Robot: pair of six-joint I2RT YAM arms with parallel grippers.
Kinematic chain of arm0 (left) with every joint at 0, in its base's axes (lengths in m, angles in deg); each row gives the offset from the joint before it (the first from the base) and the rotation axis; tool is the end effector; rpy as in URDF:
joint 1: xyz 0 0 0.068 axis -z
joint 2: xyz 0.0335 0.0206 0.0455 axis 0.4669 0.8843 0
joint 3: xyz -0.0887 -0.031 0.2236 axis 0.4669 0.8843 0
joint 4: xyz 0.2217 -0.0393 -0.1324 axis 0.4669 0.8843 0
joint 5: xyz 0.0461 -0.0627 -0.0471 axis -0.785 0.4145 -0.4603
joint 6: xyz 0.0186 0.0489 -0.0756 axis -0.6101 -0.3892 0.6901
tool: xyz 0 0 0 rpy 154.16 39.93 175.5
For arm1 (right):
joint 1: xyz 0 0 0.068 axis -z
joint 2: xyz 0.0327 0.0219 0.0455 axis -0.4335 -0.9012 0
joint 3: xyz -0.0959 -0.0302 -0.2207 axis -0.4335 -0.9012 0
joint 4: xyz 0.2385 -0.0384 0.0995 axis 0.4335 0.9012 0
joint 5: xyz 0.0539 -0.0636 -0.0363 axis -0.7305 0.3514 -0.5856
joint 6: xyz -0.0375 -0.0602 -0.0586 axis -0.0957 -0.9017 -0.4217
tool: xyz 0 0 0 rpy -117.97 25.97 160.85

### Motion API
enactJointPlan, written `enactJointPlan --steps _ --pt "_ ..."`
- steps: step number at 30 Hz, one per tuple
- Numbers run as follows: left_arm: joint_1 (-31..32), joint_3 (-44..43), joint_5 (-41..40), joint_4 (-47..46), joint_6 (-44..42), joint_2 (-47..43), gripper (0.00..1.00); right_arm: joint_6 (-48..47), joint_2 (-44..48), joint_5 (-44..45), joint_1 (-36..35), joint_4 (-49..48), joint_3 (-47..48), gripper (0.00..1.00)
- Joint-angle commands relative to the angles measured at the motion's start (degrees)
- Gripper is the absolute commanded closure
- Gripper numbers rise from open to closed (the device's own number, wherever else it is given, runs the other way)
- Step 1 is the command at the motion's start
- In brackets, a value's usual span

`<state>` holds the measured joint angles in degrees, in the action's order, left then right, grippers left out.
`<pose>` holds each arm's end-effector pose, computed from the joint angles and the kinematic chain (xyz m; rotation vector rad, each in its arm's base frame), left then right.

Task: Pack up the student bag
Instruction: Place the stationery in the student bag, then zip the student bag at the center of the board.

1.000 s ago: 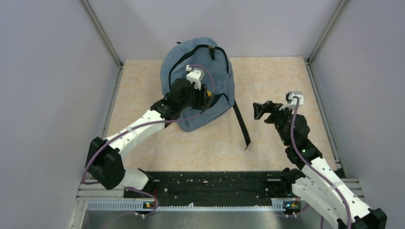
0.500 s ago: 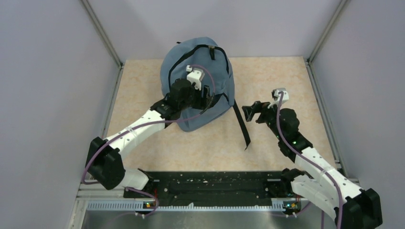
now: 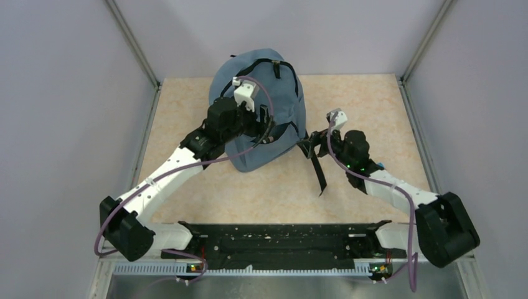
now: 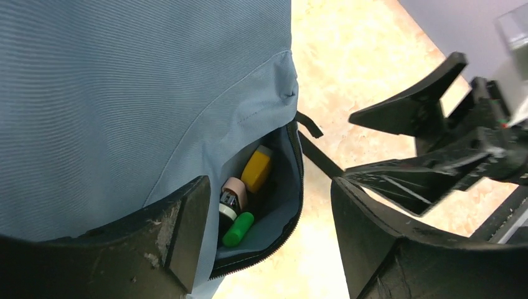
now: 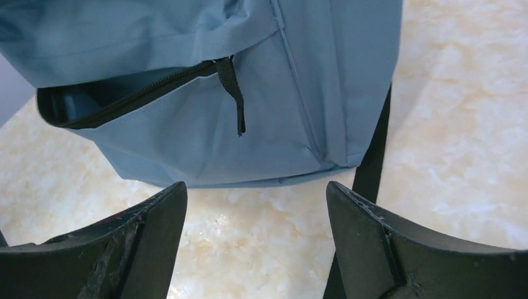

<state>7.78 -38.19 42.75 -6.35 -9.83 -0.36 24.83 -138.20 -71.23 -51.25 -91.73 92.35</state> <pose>0.2844 -0.2106 0.3193 0.4212 1.8839 -0.6401 0.2748 0.1514 0.2077 -0.3507 1.7260 0.6889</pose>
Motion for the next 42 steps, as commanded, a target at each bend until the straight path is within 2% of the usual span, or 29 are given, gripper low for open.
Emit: enactJointPlan --steps 1,5,11,17,19,23,24,26,29,31,33,37,42 --pt "-0.04 -2.52 -6.13 4.72 -0.61 -2.24 0.24 -2.24 -6.05 -5.72 0.42 -8.49 4.93 0.2" --pt "-0.02 -1.71 -15.28 7.09 -1.17 -6.9 0.24 -3.71 -9.14 -8.02 0.36 -10.1 6.65 0.21" --pt "-0.19 -3.07 -23.42 12.76 -0.78 -10.6 0.22 -7.33 -13.41 -8.53 -0.56 -8.48 10.54 0.22" --pt "-0.31 -2.52 -35.53 17.05 1.4 -9.77 0.19 -10.62 -16.91 -6.93 -2.21 -4.99 15.17 0.36" --pt "-0.48 -2.13 -36.75 16.88 2.4 -9.06 0.18 -11.65 -17.94 -6.21 -2.83 -3.64 16.41 0.45" --pt "-2.49 0.84 -33.26 11.5 2.06 -8.37 0.15 -12.59 -18.75 -5.76 -3.84 -2.16 17.68 0.93" --pt "-3.56 2.5 -30.82 8.32 1.73 -8.42 0.16 -12.71 -18.71 -5.94 -4.25 -1.69 17.83 0.99" --pt "-5.4 5.82 -26.01 2.13 0.79 -8.91 0.27 -13.05 -18.52 -6.46 -5.54 -0.58 17.75 1.0" --pt "-6.85 9.63 -21.41 -4.96 -0.43 -9.56 0.62 -13.18 -18.19 -5.72 -8.87 0.24 17.07 1.0" --pt "-6.87 10.36 -20.15 -6.14 -1.01 -9.8 0.84 -13.08 -17.93 -5.28 -11.25 0.14 16.63 1.0" --pt "-6.85 10.91 -19.28 -6.65 -1.45 -10.21 1.0 -12.54 -17.79 -4.55 -13.78 -0.78 15.97 1.0" --pt "-6.81 12.93 -17.49 -7.85 -0.72 -11.95 1.0 -12.16 -17.94 -2.67 -18.21 -1.32 16.46 1.0" --pt "-6.79 14.88 -15.67 -9.1 1.92 -13.64 1.0 -9.48 -18.84 -4.16 -20.09 -3.7 18.3 1.0"
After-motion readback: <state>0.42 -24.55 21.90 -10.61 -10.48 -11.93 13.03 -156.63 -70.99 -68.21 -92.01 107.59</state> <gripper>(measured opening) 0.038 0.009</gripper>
